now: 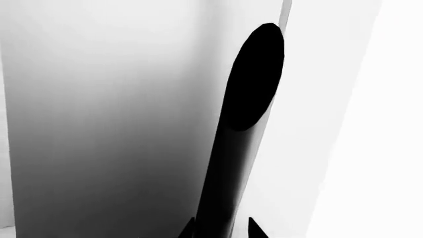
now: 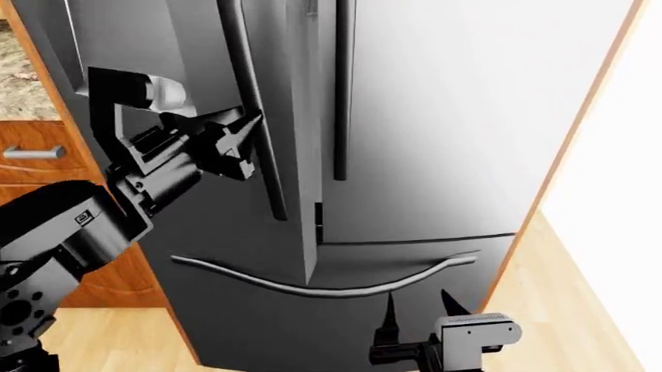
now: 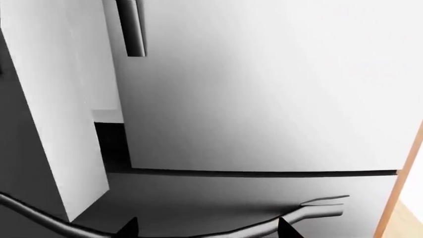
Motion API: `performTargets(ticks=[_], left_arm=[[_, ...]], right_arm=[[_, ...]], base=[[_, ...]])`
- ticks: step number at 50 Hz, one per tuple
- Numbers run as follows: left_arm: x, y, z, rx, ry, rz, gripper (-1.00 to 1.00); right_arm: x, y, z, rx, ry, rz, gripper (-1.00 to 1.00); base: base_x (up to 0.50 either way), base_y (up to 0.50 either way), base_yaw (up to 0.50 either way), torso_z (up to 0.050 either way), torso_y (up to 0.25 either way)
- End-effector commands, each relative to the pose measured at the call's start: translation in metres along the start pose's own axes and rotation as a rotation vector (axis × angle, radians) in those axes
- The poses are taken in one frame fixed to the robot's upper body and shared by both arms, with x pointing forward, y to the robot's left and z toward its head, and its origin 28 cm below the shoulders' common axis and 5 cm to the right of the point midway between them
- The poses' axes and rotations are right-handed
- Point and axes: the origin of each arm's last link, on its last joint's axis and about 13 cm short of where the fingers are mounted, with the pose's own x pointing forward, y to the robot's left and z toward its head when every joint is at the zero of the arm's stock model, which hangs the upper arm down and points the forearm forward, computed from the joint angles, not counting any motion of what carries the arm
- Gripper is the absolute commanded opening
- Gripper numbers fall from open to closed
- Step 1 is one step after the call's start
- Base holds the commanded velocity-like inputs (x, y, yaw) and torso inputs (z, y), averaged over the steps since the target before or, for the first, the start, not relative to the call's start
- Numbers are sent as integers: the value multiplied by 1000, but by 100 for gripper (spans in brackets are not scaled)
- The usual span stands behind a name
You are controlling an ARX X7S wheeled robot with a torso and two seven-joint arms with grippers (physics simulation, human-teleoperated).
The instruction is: Open the fridge doors
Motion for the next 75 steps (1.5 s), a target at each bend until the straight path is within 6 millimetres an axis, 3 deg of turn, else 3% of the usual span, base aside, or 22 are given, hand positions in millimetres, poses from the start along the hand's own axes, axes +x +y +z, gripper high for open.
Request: performTargets(ticks=[1, 18, 43, 75], left_arm=[[-34, 21, 13, 69, -33, 182, -100], [-72, 27, 22, 73, -51, 209, -100], [-152, 41, 19, 72, -57, 258, -100], [-162, 42, 20, 66, -49, 283, -100]], right_arm=[[0, 0, 0, -4, 1, 2, 100], [1, 1, 0, -9, 4, 3, 100], [-1, 3, -5, -39, 24, 5, 100], [0, 4, -5, -48, 25, 6, 100]], base=[[0, 3, 3, 0, 0], [0, 2, 4, 0, 1], [0, 2, 3, 1, 0], [0, 0, 0, 0, 0]])
